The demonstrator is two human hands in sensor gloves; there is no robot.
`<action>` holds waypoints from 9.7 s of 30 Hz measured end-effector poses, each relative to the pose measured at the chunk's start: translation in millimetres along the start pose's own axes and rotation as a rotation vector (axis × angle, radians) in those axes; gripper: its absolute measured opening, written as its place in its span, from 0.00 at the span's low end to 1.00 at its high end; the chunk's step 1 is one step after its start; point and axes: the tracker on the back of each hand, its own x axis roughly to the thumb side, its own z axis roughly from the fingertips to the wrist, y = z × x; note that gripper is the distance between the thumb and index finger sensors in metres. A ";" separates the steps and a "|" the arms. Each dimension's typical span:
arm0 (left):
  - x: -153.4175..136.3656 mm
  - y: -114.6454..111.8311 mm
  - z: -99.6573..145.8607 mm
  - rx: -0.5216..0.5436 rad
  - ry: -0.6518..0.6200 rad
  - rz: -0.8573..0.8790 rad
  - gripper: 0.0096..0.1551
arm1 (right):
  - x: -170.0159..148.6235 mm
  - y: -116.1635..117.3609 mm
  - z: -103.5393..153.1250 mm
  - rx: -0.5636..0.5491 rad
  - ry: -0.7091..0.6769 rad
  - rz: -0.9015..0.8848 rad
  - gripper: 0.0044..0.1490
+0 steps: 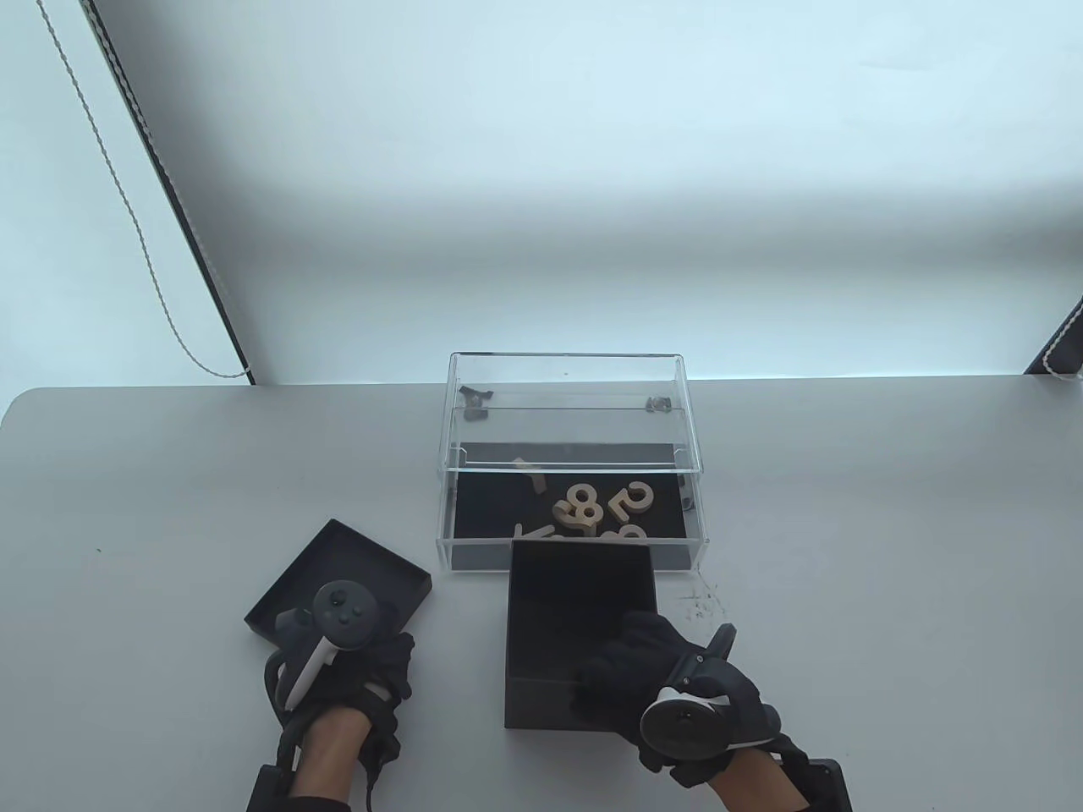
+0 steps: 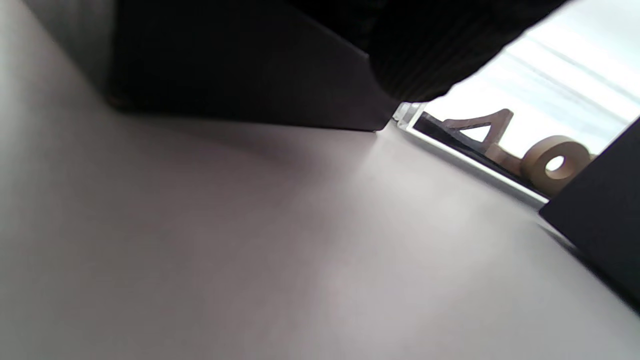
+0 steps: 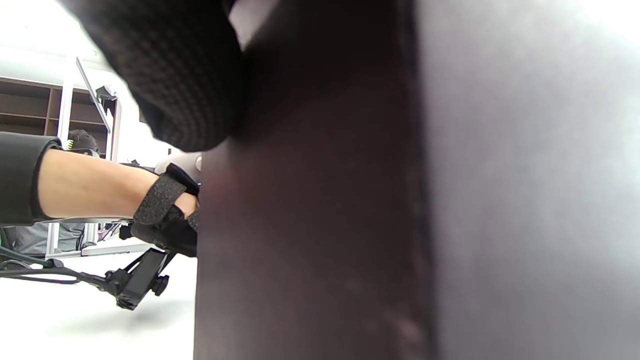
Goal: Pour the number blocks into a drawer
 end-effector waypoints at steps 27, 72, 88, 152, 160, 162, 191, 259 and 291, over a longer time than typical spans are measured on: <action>9.6 41.0 22.1 0.333 -0.091 0.195 0.27 | -41.2 -28.5 23.4 -0.195 0.265 -0.219 0.50; 67.5 39.5 55.4 -0.073 -0.597 1.722 0.31 | -39.7 -9.5 19.6 -0.063 0.330 -0.249 0.69; 100.8 -1.3 62.1 -0.379 -0.512 1.760 0.32 | -29.4 -11.3 16.6 -0.119 0.232 -0.379 0.78; 84.6 -18.6 32.0 -0.053 -0.287 1.029 0.35 | -56.6 -0.9 32.5 0.257 0.616 -0.734 0.69; 114.1 24.1 55.5 0.096 -0.500 0.832 0.36 | -67.9 -4.8 37.4 0.218 0.647 -0.744 0.67; 125.8 34.0 65.1 0.119 -0.555 0.742 0.36 | -69.8 -5.0 38.3 0.210 0.652 -0.746 0.66; 169.8 8.6 92.3 0.000 -0.564 0.051 0.37 | -73.6 1.0 43.2 0.222 0.685 -0.775 0.65; 24.2 95.2 31.5 0.521 -0.444 0.104 0.36 | -41.3 83.0 11.0 0.329 0.686 -1.239 0.60; 70.8 67.1 51.3 0.374 -0.592 0.163 0.36 | -53.8 129.2 -31.4 0.008 0.813 -1.390 0.59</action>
